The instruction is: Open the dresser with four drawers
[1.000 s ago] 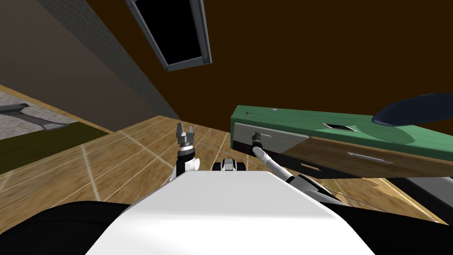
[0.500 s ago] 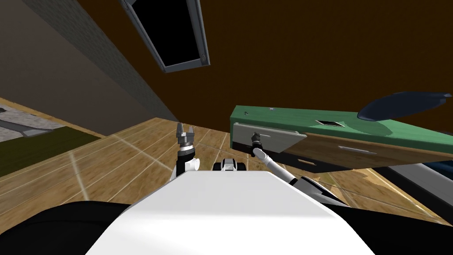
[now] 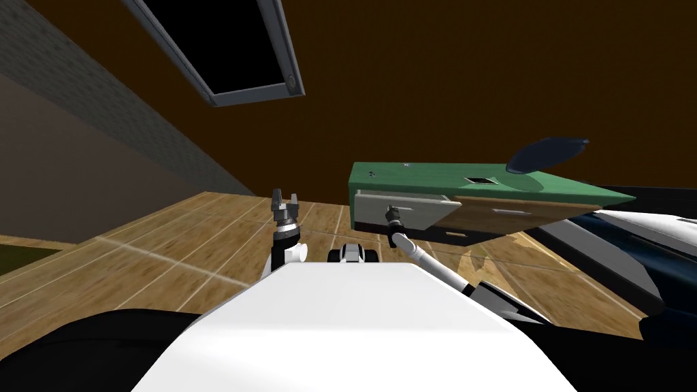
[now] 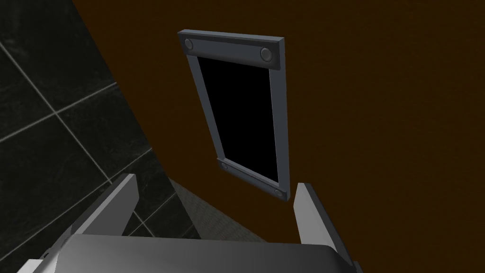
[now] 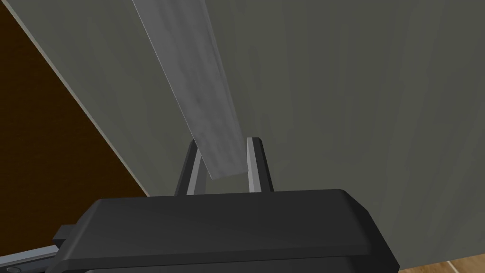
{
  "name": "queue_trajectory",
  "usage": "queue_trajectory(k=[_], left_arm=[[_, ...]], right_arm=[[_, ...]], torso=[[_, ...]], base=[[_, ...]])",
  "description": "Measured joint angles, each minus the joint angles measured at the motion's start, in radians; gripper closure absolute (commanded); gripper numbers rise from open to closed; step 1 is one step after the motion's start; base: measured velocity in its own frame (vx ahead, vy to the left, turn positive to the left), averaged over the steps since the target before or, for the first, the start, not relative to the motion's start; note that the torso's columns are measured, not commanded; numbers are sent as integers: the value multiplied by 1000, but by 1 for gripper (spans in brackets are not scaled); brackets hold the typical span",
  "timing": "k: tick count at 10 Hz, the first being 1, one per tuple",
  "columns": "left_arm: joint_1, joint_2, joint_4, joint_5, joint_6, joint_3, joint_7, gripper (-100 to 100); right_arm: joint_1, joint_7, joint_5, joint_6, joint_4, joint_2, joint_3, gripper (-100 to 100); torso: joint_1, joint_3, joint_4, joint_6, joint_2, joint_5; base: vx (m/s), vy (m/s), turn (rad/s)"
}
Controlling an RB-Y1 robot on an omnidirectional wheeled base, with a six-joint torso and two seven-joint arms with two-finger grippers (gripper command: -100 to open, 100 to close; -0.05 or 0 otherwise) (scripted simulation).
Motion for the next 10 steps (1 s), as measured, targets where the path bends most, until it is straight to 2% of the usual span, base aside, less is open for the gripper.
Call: queue_trajectory(k=[2,3,4,5,8,10], left_arm=[[0,0,0,0,0,0,0,0],[0,0,0,0,0,0,0,0],[0,0,0,0,0,0,0,0],[0,0,0,0,0,0,0,0],[0,0,0,0,0,0,0,0],[0,0,0,0,0,0,0,0]], right_arm=[[36,-15,20,-21,-61,-31,21,100],[40,-17,21,-23,-64,-33,22,100],[52,-15,27,-25,-84,-39,30,100],[76,-4,37,-23,-120,-45,44,100],[106,-33,99,-4,-157,-58,91,100],[152,-27,131,6,-222,-75,123,100]], torso=[[1,-1,1,-1,-1,1],[1,0,0,-6,-1,-1],[1,-1,-1,-5,-1,-1],[2,-1,-1,-4,-2,-1],[1,-2,-2,-2,-4,-1],[0,-2,0,-3,-3,0]], base=[[54,83,-197],[25,11,-141],[44,1,-220],[31,0,-109],[43,-2,-214],[51,-3,-211]])
